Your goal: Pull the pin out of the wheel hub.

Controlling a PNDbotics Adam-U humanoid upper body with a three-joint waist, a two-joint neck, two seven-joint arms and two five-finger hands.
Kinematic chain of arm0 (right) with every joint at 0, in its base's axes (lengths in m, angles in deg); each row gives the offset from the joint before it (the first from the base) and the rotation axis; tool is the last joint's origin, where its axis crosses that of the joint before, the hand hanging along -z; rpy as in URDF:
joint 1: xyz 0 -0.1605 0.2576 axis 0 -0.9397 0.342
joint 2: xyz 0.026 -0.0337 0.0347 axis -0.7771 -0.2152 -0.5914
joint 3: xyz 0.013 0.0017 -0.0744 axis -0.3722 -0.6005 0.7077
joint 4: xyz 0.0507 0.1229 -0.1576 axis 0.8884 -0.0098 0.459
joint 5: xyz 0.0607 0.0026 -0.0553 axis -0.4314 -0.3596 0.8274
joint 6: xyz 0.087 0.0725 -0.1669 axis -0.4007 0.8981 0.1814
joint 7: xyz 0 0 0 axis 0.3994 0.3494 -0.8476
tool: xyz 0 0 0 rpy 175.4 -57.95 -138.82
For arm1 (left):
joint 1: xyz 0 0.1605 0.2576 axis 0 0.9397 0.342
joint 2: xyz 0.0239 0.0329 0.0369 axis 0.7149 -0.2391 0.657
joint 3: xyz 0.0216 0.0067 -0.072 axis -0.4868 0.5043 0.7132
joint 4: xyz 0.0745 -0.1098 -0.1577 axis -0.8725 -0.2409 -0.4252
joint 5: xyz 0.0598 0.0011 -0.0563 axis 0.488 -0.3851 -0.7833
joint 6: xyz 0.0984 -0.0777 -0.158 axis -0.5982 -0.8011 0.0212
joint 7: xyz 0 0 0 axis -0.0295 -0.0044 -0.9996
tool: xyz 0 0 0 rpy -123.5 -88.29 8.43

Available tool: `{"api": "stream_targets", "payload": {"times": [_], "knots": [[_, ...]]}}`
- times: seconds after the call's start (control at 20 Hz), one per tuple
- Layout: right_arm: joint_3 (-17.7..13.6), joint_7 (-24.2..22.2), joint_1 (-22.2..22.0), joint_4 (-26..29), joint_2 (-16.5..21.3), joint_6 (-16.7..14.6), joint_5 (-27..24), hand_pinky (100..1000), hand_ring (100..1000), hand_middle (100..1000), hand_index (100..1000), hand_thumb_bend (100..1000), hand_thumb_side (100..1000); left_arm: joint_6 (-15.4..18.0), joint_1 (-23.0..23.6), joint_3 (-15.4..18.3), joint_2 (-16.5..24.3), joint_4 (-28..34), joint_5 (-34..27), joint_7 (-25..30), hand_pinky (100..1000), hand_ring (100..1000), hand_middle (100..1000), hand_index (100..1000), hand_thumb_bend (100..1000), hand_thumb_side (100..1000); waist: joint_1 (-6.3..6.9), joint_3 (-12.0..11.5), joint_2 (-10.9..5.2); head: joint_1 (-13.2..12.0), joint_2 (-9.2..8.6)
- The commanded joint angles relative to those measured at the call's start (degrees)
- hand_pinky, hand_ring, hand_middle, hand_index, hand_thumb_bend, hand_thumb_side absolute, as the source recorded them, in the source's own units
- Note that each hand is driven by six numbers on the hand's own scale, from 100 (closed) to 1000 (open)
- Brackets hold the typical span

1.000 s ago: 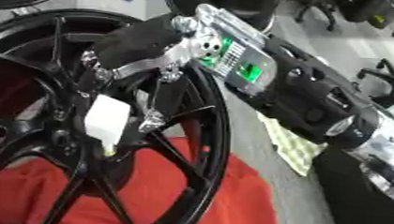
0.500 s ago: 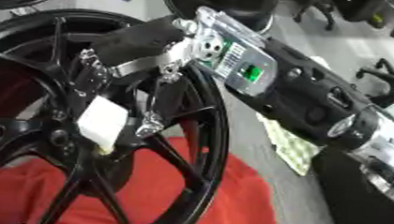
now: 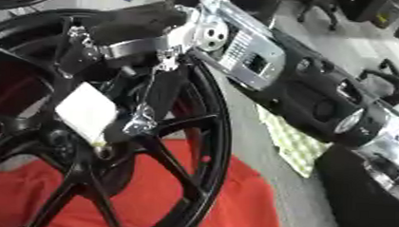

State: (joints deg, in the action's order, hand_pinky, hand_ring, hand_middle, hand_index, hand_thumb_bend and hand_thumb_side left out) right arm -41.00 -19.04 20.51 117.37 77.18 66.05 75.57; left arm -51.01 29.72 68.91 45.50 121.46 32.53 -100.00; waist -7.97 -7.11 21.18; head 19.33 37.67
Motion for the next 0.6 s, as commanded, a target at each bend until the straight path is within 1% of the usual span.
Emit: {"api": "stream_targets", "payload": {"times": [0.05, 0.1, 0.15, 0.2, 0.3, 0.6], "knots": [[-1.63, 0.0, 1.26, 1.22, 2.16, 1.43, -2.65, 806, 661, 309, 402, 240, 202, -0.07, -0.2, 0.47, 0.63, 1.06, -0.09, -0.2, 778, 604, 539, 677, 113, 848, 0.37, 0.08, -1.6, 0.04, -0.13], [-1.74, -0.17, 1.29, 1.38, 2.23, 1.73, -3.04, 806, 661, 309, 402, 240, 202, -0.07, -0.19, 0.47, 0.63, 1.06, -0.08, -0.21, 778, 604, 539, 677, 113, 848, 0.36, 0.09, -1.6, 0.03, -0.13], [-2.24, -0.03, 1.4, 1.23, 2.44, 2.17, -3.54, 810, 662, 301, 394, 211, 176, -0.09, -0.12, 0.5, 0.63, 1.06, -0.07, -0.25, 779, 604, 539, 677, 113, 847, 0.44, 0.18, -1.69, -0.15, 0.15], [-3.21, 0.49, 1.6, 0.91, 2.8, 2.78, -4.23, 811, 662, 300, 393, 205, 171, -0.12, -0.02, 0.54, 0.64, 1.06, -0.04, -0.32, 779, 604, 538, 677, 112, 847, 0.54, 0.31, -1.81, -0.46, 0.41], [-5.3, 1.97, 1.49, 0.78, 3.67, 3.91, -5.85, 812, 662, 299, 392, 199, 165, -0.14, 0.11, 0.57, 0.7, 1.06, 0.02, -0.43, 779, 604, 538, 677, 112, 847, 0.65, 0.45, -1.97, -0.81, 0.63], [-9.98, 7.32, 0.09, 1.38, 7.12, 6.82, -11.23, 816, 665, 291, 385, 168, 131, -0.21, 0.57, 0.69, 0.69, 1.06, 0.11, -0.66, 780, 602, 538, 677, 112, 847, 1.06, 1.17, -2.34, -1.82, 0.9]]}}
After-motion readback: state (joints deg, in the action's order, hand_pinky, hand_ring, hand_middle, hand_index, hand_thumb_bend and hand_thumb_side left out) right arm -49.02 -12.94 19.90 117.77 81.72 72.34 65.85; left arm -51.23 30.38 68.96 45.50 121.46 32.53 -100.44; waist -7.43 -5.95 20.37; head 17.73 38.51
